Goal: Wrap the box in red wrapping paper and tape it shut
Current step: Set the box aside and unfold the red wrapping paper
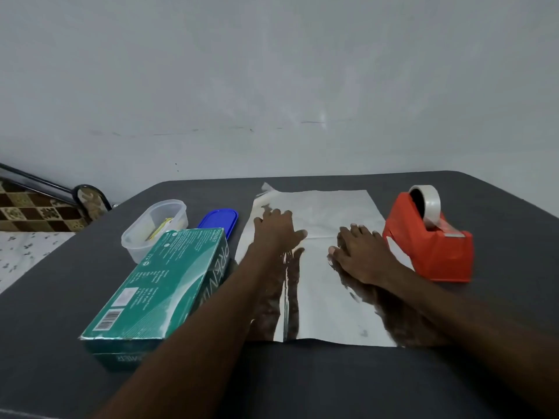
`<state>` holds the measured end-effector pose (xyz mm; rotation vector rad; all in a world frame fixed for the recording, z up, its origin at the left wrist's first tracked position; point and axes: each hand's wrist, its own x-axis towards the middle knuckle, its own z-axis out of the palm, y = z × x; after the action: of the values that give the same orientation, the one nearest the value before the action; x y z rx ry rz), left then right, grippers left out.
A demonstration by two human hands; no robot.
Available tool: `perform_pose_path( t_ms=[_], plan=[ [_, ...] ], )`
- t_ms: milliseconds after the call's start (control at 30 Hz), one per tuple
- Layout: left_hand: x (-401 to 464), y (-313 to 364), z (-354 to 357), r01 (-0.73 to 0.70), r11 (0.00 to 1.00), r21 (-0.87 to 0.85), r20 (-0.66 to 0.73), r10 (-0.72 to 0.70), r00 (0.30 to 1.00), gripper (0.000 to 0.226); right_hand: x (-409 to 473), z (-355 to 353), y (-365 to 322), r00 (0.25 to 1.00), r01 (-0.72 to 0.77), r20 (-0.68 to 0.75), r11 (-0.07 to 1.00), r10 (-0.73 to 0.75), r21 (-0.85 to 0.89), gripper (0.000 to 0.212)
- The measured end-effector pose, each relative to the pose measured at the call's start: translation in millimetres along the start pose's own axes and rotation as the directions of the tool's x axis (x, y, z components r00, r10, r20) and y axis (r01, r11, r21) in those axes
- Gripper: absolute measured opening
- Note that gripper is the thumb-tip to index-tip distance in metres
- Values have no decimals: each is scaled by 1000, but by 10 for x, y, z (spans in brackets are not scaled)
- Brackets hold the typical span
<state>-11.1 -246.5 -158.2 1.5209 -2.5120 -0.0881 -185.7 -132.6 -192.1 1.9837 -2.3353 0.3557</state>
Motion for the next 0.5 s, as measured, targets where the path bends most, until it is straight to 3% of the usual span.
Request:
perform_pose_path(
  t_ms=[100,200,500],
  plan=[
    [-85,92,104,-28,999,39,140,22,990,74,3,25,-23,1000,-2,26,1000,2,-6,48],
    [-165,54,204,-26,998,52,190,16,982,84,3,22,-17,999,-16,33,1000,16,5,54],
    [-504,82,298,-17,999,33,152,12,988,86,-85,59,-27,998,-50,39,999,49,17,78]
  ],
)
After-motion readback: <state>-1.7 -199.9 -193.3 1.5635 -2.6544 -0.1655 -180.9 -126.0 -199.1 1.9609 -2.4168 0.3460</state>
